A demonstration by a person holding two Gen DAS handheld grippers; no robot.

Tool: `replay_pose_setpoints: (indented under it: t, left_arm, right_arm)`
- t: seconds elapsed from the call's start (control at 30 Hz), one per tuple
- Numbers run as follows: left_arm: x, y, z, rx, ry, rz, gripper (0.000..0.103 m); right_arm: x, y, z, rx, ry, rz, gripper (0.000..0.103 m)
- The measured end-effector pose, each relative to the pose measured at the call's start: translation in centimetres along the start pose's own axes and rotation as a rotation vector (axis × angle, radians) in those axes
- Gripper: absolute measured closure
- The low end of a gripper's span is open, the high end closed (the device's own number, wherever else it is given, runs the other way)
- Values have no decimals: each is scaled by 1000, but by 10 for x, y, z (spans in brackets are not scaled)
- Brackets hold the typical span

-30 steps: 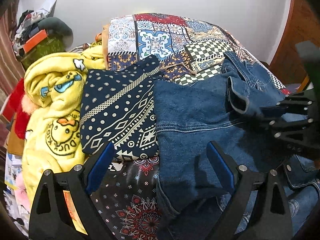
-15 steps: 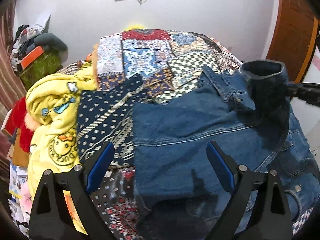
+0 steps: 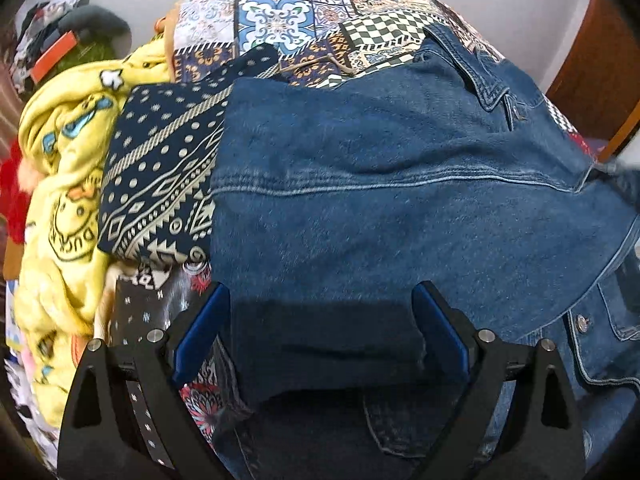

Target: Fold large clothes

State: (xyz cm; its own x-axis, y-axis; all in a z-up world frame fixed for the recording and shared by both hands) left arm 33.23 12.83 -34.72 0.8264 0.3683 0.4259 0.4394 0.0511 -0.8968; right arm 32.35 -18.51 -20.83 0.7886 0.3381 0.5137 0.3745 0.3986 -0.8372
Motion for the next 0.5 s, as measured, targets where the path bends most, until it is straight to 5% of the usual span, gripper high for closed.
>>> replay_pose_setpoints:
  t: [0.2, 0.33, 0.5]
  left_arm:
    - [-16, -3, 6, 16, -6, 27, 8]
    - [-21, -8, 5, 42, 20, 28, 8]
    - [-10, -30, -12, 20, 34, -20, 8]
  right_arm:
    - [-37, 15, -14, 48, 79, 74, 88]
    - [-43, 5, -28, 32, 134, 58, 66]
    - [-46, -25, -53, -89, 145, 31, 54]
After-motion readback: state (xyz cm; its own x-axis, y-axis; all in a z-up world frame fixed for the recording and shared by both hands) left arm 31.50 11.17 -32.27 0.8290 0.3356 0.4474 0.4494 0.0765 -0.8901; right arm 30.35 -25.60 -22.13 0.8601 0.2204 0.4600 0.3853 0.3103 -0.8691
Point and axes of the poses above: each gripper's, at about its wrist camera, not at the fingertips, and y roughly the way its jaws point, z to its left, x to its top, the point moved 9 cm from there along y, roughly the way its jaws point, and after that the axes turned 13 degrees about -y, right-handed, at the moved point
